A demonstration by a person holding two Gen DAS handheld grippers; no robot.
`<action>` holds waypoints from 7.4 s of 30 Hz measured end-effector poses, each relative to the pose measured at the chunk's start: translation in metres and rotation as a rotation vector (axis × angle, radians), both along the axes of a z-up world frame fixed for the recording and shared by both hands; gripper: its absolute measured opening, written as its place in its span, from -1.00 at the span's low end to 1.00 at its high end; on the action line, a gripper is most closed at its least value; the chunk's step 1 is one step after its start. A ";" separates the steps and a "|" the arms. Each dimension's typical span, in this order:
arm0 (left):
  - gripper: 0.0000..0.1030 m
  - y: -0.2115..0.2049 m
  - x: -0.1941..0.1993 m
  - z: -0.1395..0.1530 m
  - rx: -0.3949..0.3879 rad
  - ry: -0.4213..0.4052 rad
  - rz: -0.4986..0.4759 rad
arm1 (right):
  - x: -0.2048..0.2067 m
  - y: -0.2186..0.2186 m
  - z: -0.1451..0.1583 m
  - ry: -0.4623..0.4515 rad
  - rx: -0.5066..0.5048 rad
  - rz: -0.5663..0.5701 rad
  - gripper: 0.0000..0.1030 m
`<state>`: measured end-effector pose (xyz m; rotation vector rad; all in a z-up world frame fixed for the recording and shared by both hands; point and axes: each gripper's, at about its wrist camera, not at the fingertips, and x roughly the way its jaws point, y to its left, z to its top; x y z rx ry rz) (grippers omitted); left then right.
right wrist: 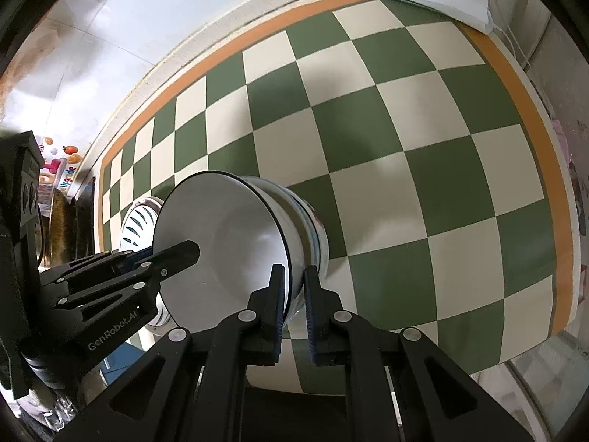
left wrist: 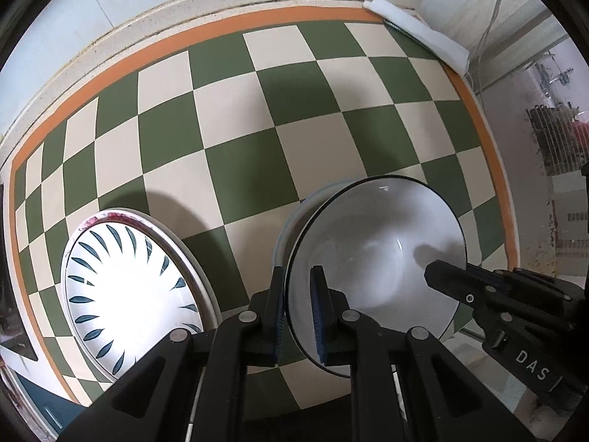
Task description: Organize plates and bowls
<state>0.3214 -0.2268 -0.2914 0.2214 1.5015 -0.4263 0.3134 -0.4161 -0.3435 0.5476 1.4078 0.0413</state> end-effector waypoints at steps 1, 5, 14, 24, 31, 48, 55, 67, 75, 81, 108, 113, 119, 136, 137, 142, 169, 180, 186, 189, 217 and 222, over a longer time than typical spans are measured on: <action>-0.79 0.000 0.000 -0.001 0.007 -0.005 0.000 | 0.001 0.000 -0.001 0.000 0.001 0.000 -0.76; -0.79 -0.001 0.001 -0.003 0.009 -0.001 0.000 | 0.002 0.000 -0.003 0.008 -0.004 0.000 -0.76; -0.78 0.001 0.005 -0.003 0.013 -0.007 0.012 | 0.005 0.000 -0.001 0.012 0.003 -0.001 -0.70; -0.77 0.007 -0.005 0.017 -0.005 -0.037 -0.005 | -0.005 0.002 0.018 -0.024 -0.011 -0.013 -0.70; -0.70 0.023 -0.028 0.070 -0.056 -0.107 -0.045 | -0.034 0.015 0.065 -0.100 -0.075 0.000 -0.35; 0.68 0.059 -0.065 0.142 -0.136 -0.234 -0.071 | -0.098 0.037 0.148 -0.230 -0.165 -0.019 0.58; 0.78 0.061 -0.067 0.147 -0.150 -0.232 -0.067 | -0.105 0.032 0.157 -0.241 -0.178 -0.034 0.81; 0.89 0.046 -0.040 0.123 -0.149 -0.187 -0.051 | -0.083 0.015 0.131 -0.229 -0.167 -0.033 0.87; 0.88 0.027 0.017 0.058 -0.150 -0.073 0.009 | -0.050 -0.009 0.048 -0.211 0.094 -0.109 0.87; 0.88 0.010 0.051 0.003 -0.151 0.072 0.003 | -0.031 -0.020 -0.025 -0.140 0.233 -0.152 0.87; 0.17 -0.014 0.058 -0.076 -0.242 0.349 -0.042 | -0.001 -0.004 -0.122 -0.042 0.472 -0.173 0.14; 0.17 -0.011 0.057 -0.075 -0.225 0.344 -0.017 | 0.004 0.001 -0.121 -0.035 0.469 -0.169 0.14; 0.17 -0.006 0.057 -0.069 -0.208 0.335 -0.002 | 0.002 -0.002 -0.115 -0.024 0.481 -0.150 0.14; 0.17 0.052 0.068 -0.015 -0.250 0.271 0.105 | 0.049 0.051 -0.060 -0.030 0.487 -0.032 0.10; 0.17 0.060 0.070 -0.011 -0.255 0.262 0.109 | 0.050 0.055 -0.057 -0.034 0.485 -0.025 0.10; 0.17 0.098 0.076 -0.001 -0.260 0.236 0.136 | 0.062 0.093 -0.048 -0.043 0.492 0.009 0.10; 0.17 0.220 0.079 -0.051 -0.262 0.274 0.301 | 0.091 0.215 -0.086 0.035 0.452 0.142 0.09; 0.17 0.217 0.078 -0.056 -0.262 0.282 0.293 | 0.094 0.216 -0.086 0.038 0.429 0.144 0.09; 0.17 0.219 0.078 -0.054 -0.262 0.282 0.288 | 0.092 0.220 -0.088 0.058 0.429 0.135 0.09; 0.17 0.220 0.076 -0.051 -0.252 0.272 0.282 | 0.091 0.221 -0.087 0.065 0.415 0.137 0.09; 0.18 0.246 0.013 0.049 -0.047 -0.156 0.229 | 0.024 0.220 0.046 -0.149 0.000 0.131 0.41; 0.65 0.248 -0.005 0.071 -0.059 -0.227 0.225 | -0.001 0.220 0.076 -0.197 -0.094 0.096 0.71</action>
